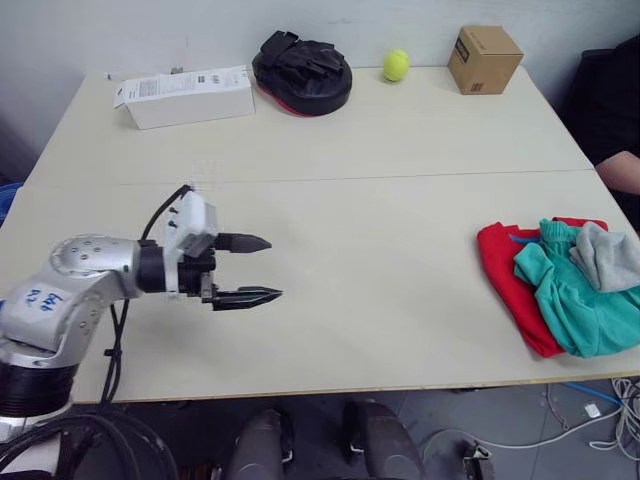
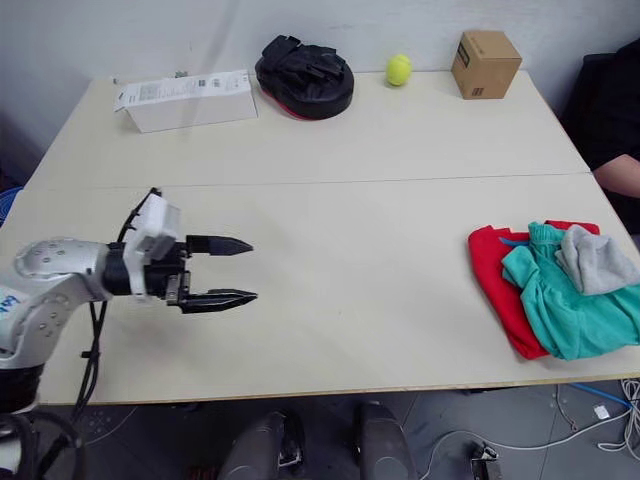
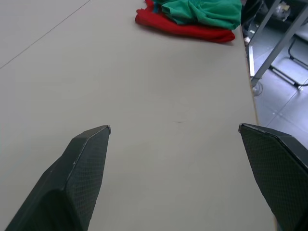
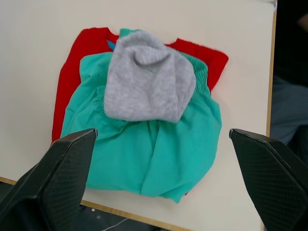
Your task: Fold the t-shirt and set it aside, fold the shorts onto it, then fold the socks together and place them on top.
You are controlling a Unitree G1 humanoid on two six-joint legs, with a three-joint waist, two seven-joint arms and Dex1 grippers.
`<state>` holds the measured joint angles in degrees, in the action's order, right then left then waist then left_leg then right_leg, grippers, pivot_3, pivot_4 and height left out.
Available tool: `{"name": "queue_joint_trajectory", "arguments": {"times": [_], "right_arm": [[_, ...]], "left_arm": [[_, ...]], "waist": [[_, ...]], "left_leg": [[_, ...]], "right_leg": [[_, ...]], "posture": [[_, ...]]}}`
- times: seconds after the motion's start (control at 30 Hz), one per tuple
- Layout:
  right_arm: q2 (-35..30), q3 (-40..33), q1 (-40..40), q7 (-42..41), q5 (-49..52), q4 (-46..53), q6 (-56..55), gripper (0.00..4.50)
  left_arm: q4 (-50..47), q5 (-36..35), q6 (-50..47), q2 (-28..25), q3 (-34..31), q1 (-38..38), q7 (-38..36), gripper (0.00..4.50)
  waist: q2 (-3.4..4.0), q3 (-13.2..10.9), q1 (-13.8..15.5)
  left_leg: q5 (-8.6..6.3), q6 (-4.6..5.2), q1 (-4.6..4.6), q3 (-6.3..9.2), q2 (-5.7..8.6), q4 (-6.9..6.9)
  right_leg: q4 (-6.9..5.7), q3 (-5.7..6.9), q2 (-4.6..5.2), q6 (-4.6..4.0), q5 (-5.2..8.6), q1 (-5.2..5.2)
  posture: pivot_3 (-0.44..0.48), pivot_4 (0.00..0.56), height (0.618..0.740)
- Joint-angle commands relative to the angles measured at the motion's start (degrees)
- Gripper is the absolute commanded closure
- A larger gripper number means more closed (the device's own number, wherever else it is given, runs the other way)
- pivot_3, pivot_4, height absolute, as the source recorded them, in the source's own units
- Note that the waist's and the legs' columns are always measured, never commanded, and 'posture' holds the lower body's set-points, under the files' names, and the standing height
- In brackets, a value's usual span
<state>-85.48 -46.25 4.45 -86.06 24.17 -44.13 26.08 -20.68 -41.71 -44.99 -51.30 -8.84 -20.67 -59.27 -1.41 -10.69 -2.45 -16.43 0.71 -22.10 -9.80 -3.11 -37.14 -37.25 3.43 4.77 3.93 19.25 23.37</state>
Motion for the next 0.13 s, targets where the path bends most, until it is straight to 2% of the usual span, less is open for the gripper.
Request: {"name": "queue_joint_trajectory", "arguments": {"times": [0.03, 0.13], "right_arm": [[-1.67, 4.79, -4.25, -4.11, -1.4, -6.57, -4.03, 0.02], [-1.6, 8.59, -9.47, -4.62, -1.93, -9.89, -5.66, 0.02]], "left_arm": [[-1.63, -6.05, -4.06, -1.66, -5.9, -0.01, 0.39, 0.0], [-1.32, -7.67, -5.19, -0.64, -7.4, -1.35, 3.16, 0.0]], "waist": [[-0.05, -0.03, 0.38], [0.06, -0.08, 0.76]], "left_leg": [[-0.02, -0.03, 0.0, 0.01, -0.02, -0.02], [-0.04, -0.02, -0.04, 0.0, 0.01, -0.09]], "right_leg": [[0.01, 0.01, 0.0, -0.04, 0.02, 0.0], [0.0, -0.01, 0.04, -0.06, 0.03, 0.02]], "posture": [[0.0, 0.15, 0.74], [0.0, 0.15, 0.74]]}}
